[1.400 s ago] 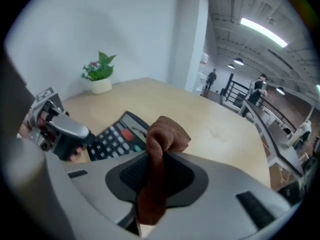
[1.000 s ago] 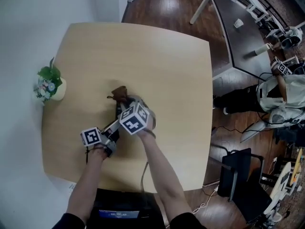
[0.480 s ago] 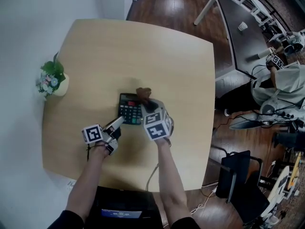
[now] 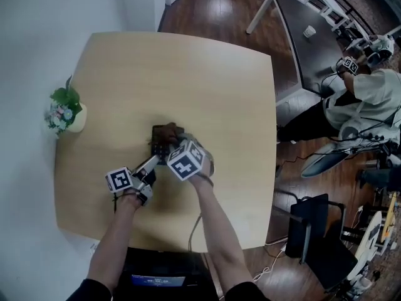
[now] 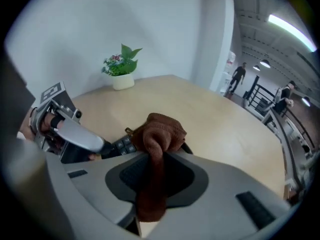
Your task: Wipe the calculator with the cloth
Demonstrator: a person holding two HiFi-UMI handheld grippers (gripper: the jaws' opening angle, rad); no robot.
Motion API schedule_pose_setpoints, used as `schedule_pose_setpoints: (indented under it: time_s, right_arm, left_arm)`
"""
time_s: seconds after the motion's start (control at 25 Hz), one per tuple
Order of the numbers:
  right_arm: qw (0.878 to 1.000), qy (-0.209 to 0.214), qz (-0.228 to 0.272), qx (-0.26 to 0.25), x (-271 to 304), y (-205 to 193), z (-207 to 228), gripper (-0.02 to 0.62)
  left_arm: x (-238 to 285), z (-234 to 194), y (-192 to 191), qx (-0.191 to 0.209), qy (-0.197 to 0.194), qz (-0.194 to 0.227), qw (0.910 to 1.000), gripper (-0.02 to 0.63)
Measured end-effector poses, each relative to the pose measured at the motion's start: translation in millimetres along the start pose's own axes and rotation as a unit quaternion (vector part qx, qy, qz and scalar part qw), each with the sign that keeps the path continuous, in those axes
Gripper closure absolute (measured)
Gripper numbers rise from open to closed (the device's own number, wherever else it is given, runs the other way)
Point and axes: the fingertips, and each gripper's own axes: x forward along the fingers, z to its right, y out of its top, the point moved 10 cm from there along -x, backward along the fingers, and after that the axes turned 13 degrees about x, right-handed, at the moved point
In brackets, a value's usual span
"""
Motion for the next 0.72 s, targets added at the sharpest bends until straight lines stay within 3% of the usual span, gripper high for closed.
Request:
schedule_pose_setpoints:
  time_s: [0.2, 0.28, 0.36, 0.48, 0.6, 0.72]
  right_arm:
    - [0.990, -0.109, -0.036, 0.084, -29, -54, 64, 0.511]
    - [0.988, -0.124, -0.030, 0.092, -42, -61, 69, 0.511]
    - [0.994, -0.093, 0.004, 0.059, -48, -49, 50, 0.511]
    - [0.997, -0.042, 0.047, -0.044, -38, -13, 8, 0.511]
    - [0.989, -0.043, 0.054, -0.131, -15, 18, -18, 0.510]
    - [0.981, -0.060, 0.034, -0.181, 12, 26, -29, 0.509]
  left_arm:
    - [5, 2, 3, 0.011, -0.047, 0.018, 0.9987, 0.532]
    - [3, 4, 0, 0.014, -0.052, 0.015, 0.9984, 0.532]
    - [-3, 8, -1, 0.036, -0.040, 0.000, 0.9985, 0.534]
    - [-19, 11, 0, 0.073, -0.018, -0.026, 0.9969, 0.534]
    - [-42, 9, -3, 0.071, 0.008, -0.030, 0.9970, 0.534]
    - [-65, 4, -8, 0.055, 0.041, -0.035, 0.9970, 0.534]
